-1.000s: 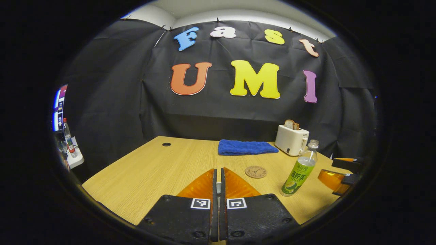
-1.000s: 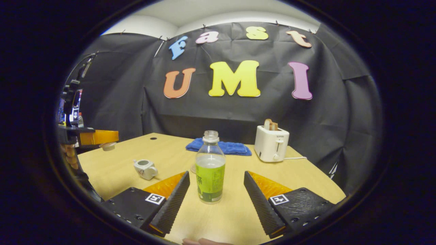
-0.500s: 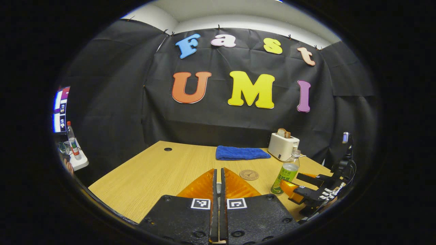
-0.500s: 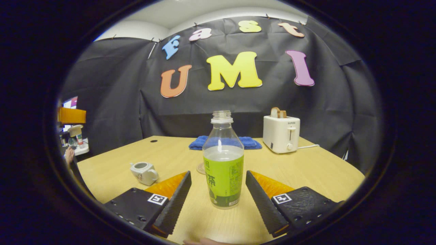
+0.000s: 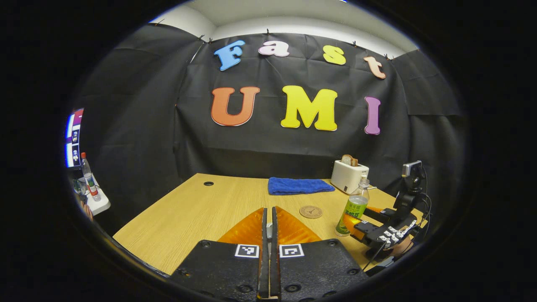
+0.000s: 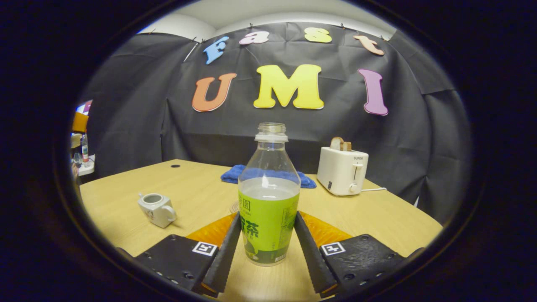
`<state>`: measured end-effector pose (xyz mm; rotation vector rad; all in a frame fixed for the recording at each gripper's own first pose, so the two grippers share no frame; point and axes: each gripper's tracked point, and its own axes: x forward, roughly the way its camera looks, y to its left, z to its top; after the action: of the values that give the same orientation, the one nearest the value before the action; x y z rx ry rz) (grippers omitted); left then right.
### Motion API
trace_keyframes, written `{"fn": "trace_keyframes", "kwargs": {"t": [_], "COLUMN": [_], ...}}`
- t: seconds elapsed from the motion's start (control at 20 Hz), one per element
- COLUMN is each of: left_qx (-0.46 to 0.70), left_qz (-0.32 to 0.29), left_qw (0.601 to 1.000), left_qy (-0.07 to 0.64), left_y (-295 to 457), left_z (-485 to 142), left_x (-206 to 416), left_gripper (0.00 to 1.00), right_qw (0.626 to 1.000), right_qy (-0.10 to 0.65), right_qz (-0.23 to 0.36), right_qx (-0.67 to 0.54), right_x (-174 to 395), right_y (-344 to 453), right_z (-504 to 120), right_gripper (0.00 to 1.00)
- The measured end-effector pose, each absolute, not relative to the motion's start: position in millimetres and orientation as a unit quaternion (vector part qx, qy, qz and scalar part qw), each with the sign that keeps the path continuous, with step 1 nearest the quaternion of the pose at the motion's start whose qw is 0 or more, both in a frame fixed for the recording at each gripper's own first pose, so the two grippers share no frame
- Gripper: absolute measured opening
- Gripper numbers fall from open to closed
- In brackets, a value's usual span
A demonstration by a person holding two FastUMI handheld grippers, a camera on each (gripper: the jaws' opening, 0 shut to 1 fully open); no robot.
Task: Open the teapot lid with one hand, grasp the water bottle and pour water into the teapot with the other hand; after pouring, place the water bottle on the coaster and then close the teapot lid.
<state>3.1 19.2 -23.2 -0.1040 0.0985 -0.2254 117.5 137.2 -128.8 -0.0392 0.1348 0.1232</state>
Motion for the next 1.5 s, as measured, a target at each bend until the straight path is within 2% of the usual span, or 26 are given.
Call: {"fn": "trace_keyframes", "kwargs": {"t": [0.25,0.45,0.7,0.95,1.25,1.4,1.5], "left_qx": [-0.049,-0.049,-0.052,-0.050,-0.050,-0.051,-0.053], "left_qz": [-0.102,-0.101,-0.100,-0.105,-0.098,-0.091,-0.090], "left_qw": [0.992,0.993,0.993,0.993,0.994,0.994,0.994], "left_qy": [0.052,0.048,0.031,0.024,0.026,0.030,0.032], "left_y": [34.9,42.4,48.6,50.0,59.9,67.1,68.4], "left_z": [-25.7,-22.8,-11.2,-7.0,-9.4,-12.1,-13.7], "left_x": [4.9,2.2,-6.8,-9.6,-7.3,-5.5,-4.7], "left_gripper": [0.04,0.04,0.04,0.04,0.04,0.04,0.04], "right_qw": [0.990,0.964,0.912,0.863,0.778,0.739,0.716], "right_qy": [0.060,0.067,0.070,0.048,0.013,-0.004,-0.017], "right_qz": [0.055,0.042,0.034,0.033,0.017,0.014,0.012], "right_qx": [-0.111,-0.252,-0.402,-0.502,-0.628,-0.674,-0.698], "right_x": [116.3,121.0,129.7,132.6,141.9,142.5,143.8], "right_y": [149.3,157.8,167.0,182.0,196.9,204.6,213.6], "right_z": [-106.1,-95.4,-100.5,-100.2,-95.6,-91.1,-89.5], "right_gripper": [0.72,0.72,0.72,0.72,0.74,0.71,0.74]}}
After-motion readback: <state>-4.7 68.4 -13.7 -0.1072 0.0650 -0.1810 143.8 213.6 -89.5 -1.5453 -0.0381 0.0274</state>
